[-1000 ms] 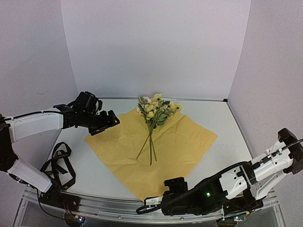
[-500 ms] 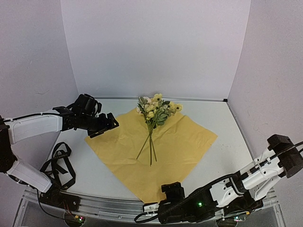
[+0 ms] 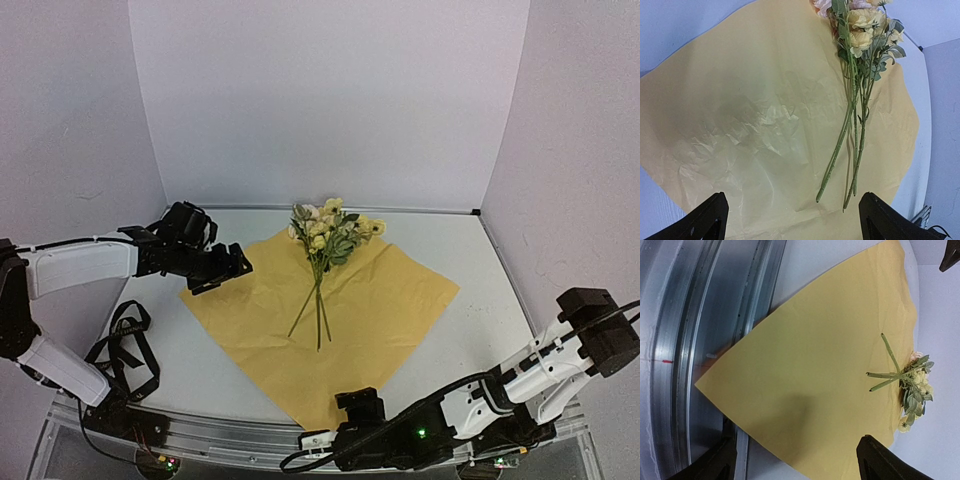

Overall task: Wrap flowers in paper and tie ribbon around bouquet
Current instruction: Pick up the bottom corner of the flattened wrapping paper from the center of the board.

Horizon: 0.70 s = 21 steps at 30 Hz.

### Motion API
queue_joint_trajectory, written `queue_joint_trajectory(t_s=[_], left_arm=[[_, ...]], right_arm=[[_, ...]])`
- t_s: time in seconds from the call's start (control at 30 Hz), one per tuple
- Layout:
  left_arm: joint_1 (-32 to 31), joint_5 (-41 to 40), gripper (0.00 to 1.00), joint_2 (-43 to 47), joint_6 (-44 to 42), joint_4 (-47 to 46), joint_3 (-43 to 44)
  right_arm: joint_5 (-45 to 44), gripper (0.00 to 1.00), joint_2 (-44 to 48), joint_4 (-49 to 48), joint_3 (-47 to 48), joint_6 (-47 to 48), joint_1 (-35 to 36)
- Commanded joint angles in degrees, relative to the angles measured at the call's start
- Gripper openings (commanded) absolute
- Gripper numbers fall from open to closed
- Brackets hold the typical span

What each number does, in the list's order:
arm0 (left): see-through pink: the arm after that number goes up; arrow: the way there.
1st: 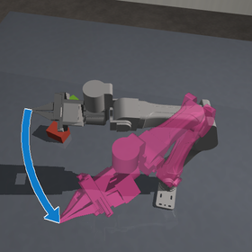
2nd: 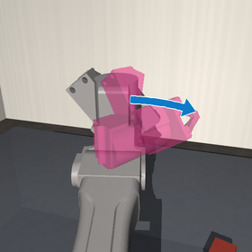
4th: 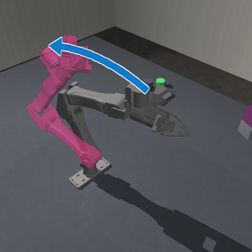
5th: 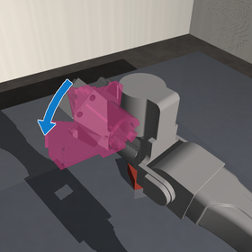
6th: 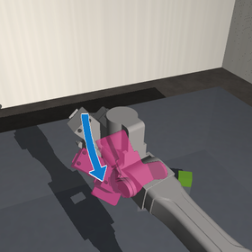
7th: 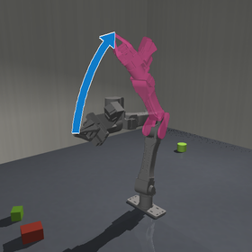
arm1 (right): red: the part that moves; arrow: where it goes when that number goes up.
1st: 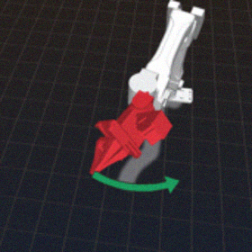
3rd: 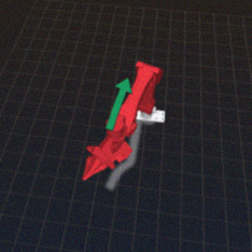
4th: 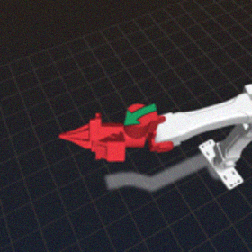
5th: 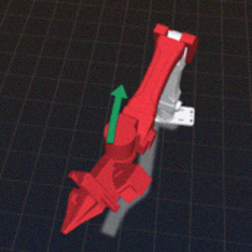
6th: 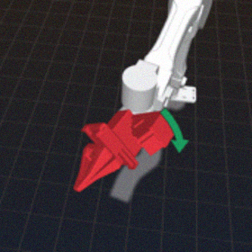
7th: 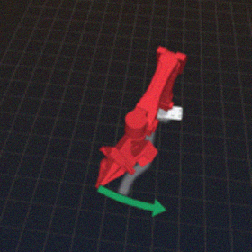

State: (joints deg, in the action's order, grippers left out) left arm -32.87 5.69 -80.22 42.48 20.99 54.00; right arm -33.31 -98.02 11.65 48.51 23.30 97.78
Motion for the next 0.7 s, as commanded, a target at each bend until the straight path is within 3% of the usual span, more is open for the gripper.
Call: queue_joint_trajectory(t_s=[0.0, 0.67], left_arm=[[0.52, -0.58, 0.94, -0.64, 0.24, -0.1, 3.24], [1.3, 0.58, 0.94, -0.62, -0.03, -1.24, 2.46]], right_arm=[[1.41, 0.86, 0.92, 0.18, -1.63, -1.37, -1.1], [5.35, 0.81, -1.24, 2.05, 5.3, -5.97, 0.92]])
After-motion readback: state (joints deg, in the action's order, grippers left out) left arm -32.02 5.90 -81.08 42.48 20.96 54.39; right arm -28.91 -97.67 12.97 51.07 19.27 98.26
